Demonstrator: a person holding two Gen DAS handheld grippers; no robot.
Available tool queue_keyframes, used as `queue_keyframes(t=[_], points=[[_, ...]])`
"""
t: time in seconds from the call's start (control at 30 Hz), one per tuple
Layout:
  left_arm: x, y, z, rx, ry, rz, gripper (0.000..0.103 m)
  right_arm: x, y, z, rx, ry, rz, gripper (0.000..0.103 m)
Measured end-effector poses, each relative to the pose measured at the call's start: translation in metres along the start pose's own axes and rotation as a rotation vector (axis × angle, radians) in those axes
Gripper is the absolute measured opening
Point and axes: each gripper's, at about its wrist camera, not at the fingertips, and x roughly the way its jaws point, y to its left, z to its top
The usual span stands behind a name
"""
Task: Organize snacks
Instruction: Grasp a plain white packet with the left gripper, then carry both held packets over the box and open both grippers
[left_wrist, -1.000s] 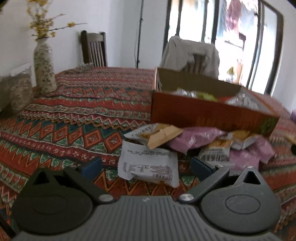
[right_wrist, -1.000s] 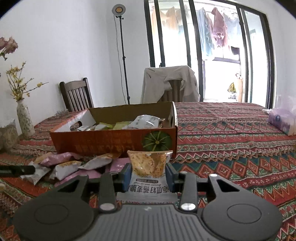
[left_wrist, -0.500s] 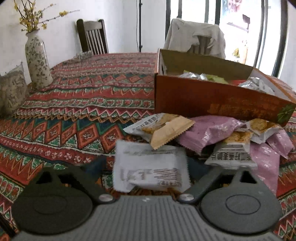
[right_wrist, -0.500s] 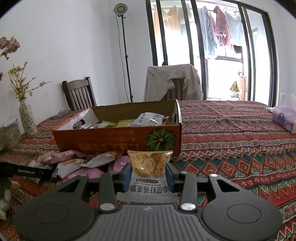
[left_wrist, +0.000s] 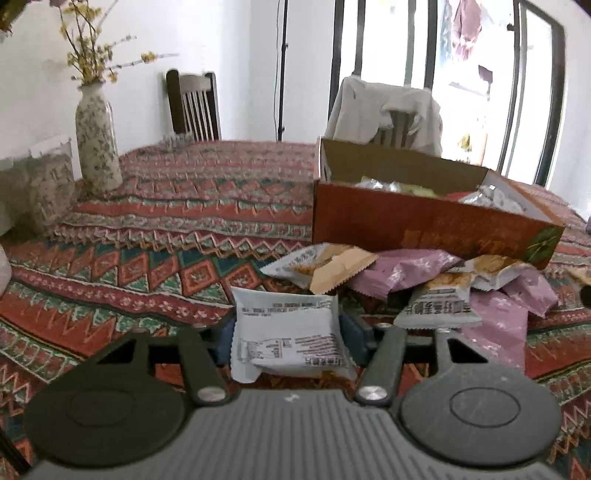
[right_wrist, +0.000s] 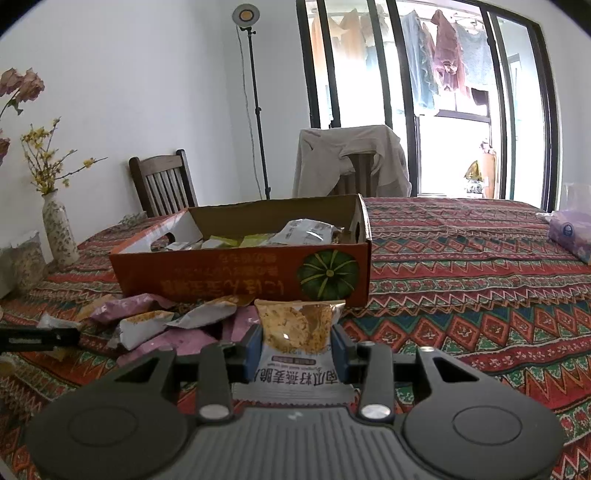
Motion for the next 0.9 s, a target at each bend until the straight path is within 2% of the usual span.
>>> queue_keyframes(t=[0.2, 0.47, 0.9], points=[[-0.017, -0.002, 0.002, -0.001, -0.055, -0.024, 0.059, -0.002, 0.003, 0.000, -0.011, -0.007, 0.007, 0.038], [-0.024, -0.013, 0.012, 0.006, -0.100, -0.095, 0.059, -0.003, 0.007, 0.007, -0.029, -0.028, 0.009, 0.038], [-0.001, -0.057, 0.068, 0.059, -0.197, -0.165, 0.059, 0.031, 0.009, 0.065, -0.060, -0.110, 0.020, 0.039]])
